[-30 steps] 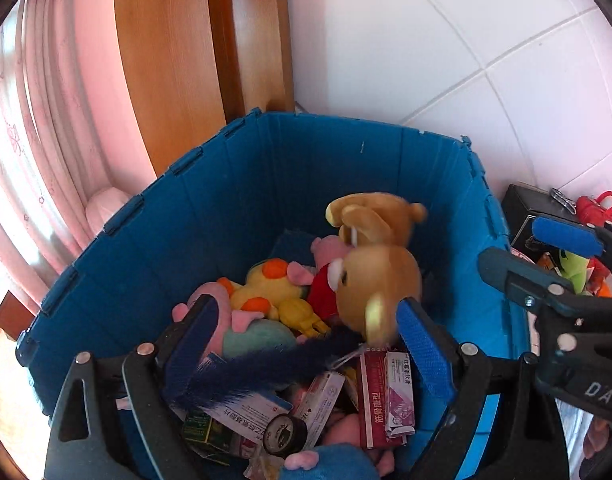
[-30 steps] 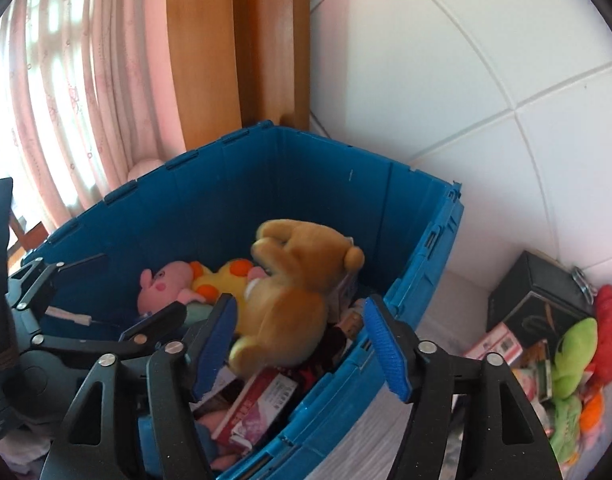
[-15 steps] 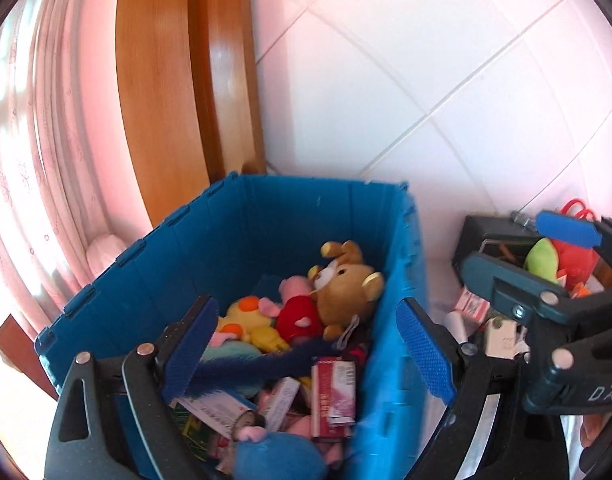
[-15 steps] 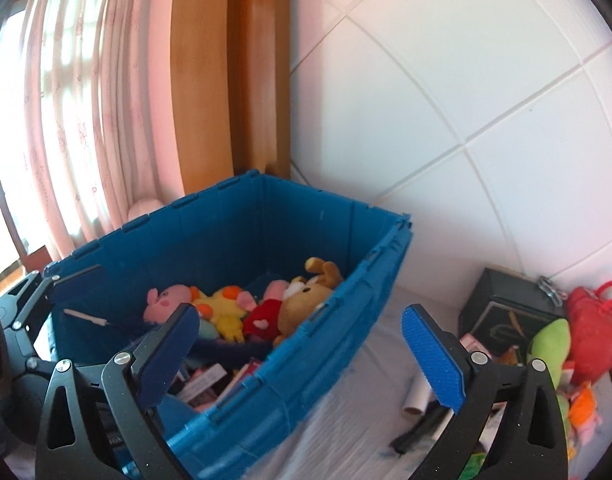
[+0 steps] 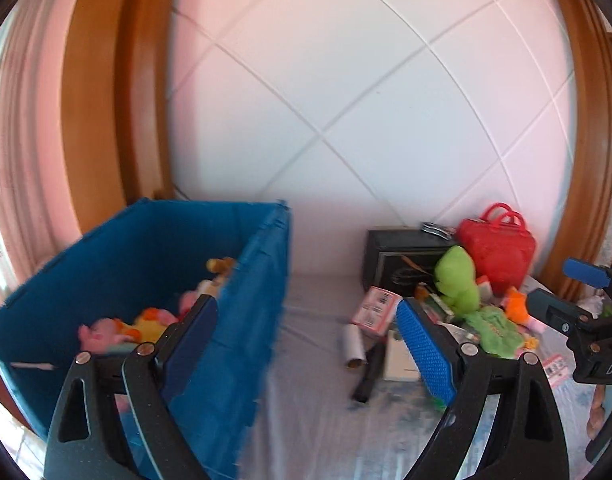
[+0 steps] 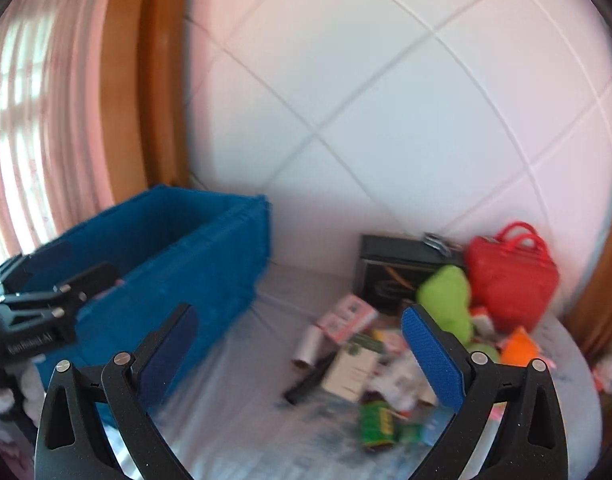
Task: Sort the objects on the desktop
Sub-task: 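Open both grippers to drop the bear, then return over the pile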
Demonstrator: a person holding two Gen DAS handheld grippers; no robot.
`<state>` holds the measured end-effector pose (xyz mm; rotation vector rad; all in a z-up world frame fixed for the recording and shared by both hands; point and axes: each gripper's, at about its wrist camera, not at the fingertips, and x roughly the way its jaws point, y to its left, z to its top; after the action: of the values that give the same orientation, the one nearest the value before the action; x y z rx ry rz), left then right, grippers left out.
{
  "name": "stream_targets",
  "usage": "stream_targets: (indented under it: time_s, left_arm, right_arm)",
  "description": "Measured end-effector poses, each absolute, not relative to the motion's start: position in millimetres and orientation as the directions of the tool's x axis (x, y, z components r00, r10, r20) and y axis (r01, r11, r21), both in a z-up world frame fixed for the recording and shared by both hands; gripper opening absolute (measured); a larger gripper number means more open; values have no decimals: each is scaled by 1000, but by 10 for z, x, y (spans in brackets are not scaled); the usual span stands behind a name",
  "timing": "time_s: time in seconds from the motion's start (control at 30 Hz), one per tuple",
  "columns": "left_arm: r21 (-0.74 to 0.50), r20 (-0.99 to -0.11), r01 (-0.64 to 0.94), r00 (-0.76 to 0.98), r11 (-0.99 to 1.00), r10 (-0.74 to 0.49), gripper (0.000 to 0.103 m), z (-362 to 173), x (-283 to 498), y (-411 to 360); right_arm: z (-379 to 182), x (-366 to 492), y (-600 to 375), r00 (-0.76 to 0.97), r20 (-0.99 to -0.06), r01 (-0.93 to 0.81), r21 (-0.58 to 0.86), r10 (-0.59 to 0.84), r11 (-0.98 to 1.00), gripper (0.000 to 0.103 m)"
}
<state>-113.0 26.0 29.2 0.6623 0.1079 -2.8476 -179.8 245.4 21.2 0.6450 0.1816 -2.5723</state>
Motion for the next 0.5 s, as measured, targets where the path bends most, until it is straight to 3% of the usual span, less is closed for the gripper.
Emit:
stream_targets:
  time_s: [0.3,0.5]
  left_arm:
    - [-51,-543,106,-837,-993,-61,92,-370,-1528,1187]
    - [-75,-646,110,-762,-991,-36,92,-1003,-1859,1538]
  right_arm:
    - [-481,-1953,4251,-795,-574,227,15,-194,-974,103]
    - [-1006,-2037,5263,-745,-664,64,21,-62,-998,103]
